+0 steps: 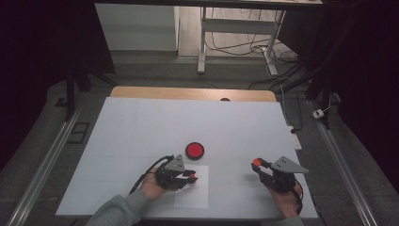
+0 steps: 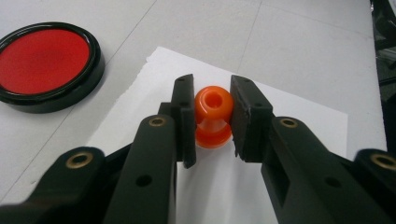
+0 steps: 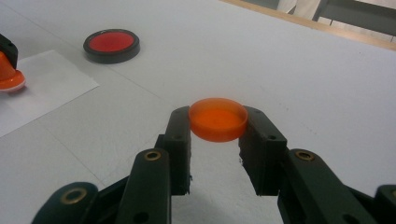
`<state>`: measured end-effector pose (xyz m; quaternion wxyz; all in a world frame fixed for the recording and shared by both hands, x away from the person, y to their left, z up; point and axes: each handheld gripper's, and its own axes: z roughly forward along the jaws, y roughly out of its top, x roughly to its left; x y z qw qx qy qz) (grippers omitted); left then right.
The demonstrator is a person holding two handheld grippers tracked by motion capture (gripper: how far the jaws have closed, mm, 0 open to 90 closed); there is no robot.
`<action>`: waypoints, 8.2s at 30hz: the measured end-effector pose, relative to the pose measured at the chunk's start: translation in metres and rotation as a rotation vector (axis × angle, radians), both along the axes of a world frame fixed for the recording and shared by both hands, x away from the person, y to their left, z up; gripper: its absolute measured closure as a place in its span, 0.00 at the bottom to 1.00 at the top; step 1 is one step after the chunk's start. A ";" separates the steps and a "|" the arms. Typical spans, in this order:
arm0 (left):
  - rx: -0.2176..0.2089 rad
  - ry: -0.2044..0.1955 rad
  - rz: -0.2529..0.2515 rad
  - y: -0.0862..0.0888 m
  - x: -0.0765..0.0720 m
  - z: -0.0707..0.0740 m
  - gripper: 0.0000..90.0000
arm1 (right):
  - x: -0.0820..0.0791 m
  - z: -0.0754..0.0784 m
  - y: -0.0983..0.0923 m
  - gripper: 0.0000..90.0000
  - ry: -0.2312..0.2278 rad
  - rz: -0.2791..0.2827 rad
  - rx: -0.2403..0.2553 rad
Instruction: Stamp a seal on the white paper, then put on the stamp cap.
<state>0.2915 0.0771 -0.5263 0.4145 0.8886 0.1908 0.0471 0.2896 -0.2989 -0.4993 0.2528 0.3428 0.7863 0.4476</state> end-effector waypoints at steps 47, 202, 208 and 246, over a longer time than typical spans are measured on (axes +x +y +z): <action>0.037 -0.084 -0.003 0.000 -0.010 -0.010 0.81 | -0.001 0.000 0.000 0.72 0.003 0.003 -0.001; -0.330 -0.018 0.148 0.045 0.005 0.048 0.80 | 0.005 -0.006 0.046 0.72 0.050 0.135 0.058; -0.330 -0.018 0.146 0.044 0.005 0.048 0.80 | 0.003 -0.007 0.060 0.72 0.052 0.169 0.050; -0.333 -0.016 0.151 0.043 0.005 0.048 0.80 | 0.003 -0.010 0.124 0.72 0.059 0.307 0.034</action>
